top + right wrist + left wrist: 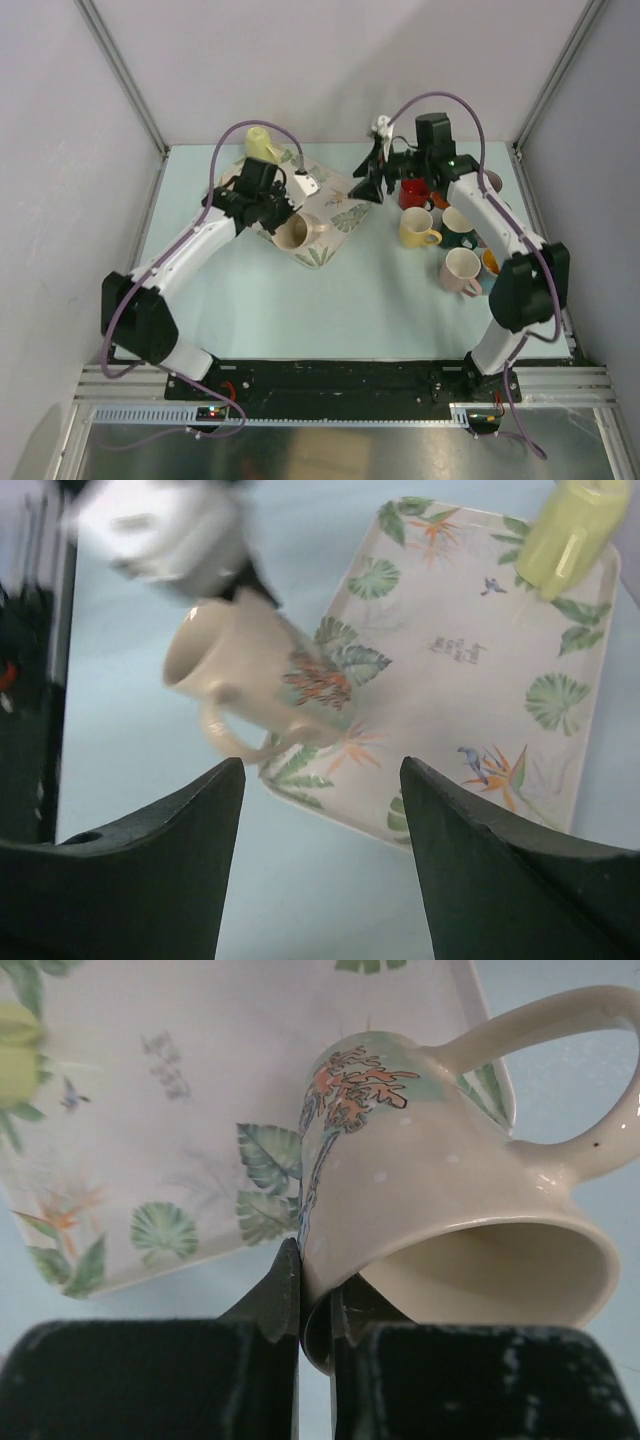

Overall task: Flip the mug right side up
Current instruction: Turn over the cup on the tray, then place the cup at the center of the board.

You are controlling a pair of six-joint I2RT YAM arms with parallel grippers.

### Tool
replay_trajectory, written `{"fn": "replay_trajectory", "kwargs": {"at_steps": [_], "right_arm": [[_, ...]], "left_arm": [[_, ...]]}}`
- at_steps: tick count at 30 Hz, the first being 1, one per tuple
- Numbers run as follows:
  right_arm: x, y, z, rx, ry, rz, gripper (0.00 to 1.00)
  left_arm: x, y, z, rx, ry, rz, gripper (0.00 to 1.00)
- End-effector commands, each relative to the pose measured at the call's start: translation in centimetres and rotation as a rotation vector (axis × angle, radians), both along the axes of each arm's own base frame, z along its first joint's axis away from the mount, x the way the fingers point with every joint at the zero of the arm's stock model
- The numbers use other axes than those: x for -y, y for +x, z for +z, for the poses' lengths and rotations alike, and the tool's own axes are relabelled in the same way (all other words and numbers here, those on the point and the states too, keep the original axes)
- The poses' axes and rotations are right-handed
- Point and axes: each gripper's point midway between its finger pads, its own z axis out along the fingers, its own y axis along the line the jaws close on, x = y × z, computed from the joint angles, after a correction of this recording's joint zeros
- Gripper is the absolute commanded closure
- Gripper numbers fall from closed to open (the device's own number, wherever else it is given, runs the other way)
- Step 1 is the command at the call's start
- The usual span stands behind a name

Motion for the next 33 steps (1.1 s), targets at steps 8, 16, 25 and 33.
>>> {"fn": "replay_trajectory", "kwargs": {"at_steps": [8,16,25,33], "right_arm": [[-2.6,-6.4,-5.4,0.468,-0.419,0.297,0.3],[-6.9,-3.7,-8.0,0.508,-0.517,0.257,0.38],[-6.1,-5.6,-10.5,0.467,-0.576,0.321,0.96],[1.0,-8.7,-10.3,0.345,-0.539,0.215,1.0]], "left_arm": [[3.6,-0.1,2.2,-0.249,-0.187,0.112,1.0],[4.3,-0.9,1.9,-0.311,-0.2,0.117,1.0],[5.2,-1.5,2.8,-0.391,-0.285,0.166,0.89],[2.6,-0.7,3.3,-0.358,-0.288,0.264,0.32]]}}
